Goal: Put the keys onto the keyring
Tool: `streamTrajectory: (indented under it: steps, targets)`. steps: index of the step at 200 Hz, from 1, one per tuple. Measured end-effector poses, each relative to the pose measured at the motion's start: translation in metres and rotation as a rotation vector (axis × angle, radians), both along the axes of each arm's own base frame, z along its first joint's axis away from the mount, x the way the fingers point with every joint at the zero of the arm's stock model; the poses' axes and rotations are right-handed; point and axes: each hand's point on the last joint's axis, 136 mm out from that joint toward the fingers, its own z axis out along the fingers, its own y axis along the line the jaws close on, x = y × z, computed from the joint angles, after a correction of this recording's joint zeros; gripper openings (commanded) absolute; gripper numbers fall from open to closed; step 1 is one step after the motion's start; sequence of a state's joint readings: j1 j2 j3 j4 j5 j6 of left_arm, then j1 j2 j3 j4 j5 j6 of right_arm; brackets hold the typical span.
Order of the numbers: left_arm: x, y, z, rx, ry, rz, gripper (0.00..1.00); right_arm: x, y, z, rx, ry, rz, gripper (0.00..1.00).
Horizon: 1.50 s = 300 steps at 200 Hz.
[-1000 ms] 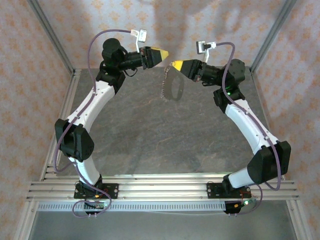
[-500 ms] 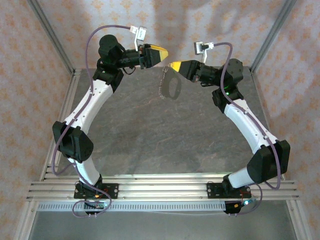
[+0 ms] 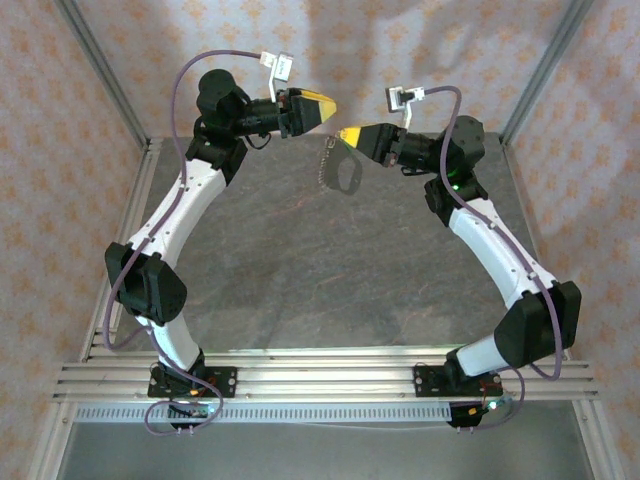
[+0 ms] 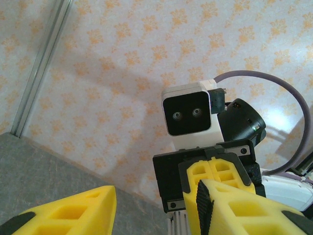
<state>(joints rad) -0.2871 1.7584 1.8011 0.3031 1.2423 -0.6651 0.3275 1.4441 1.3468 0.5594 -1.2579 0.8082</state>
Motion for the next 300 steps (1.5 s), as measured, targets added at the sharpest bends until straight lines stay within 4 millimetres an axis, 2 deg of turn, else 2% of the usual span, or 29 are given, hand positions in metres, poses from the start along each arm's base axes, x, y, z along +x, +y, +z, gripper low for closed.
streamTrajectory:
  steps: [62,130,167,249,300]
  targets:
    - [-0.003,-0.002,-0.001,0.003,-0.002,-0.005,0.49,-0.006,-0.002,0.004,-0.003,-0.018,-0.003,0.00]
    - [-0.031,-0.021,0.000,0.027,-0.024,-0.061,0.49,-0.005,-0.002,0.003,-0.008,-0.021,-0.005,0.00]
    - [-0.029,-0.021,-0.008,0.036,-0.003,-0.061,0.49,-0.005,-0.001,0.001,-0.012,-0.016,-0.005,0.00]
    - [-0.031,-0.020,-0.010,0.048,-0.004,-0.051,0.49,-0.004,-0.001,-0.007,-0.039,0.001,-0.006,0.00]
    - [-0.031,-0.020,-0.018,0.060,-0.003,-0.051,0.49,-0.016,-0.005,0.000,-0.048,-0.028,-0.003,0.00]
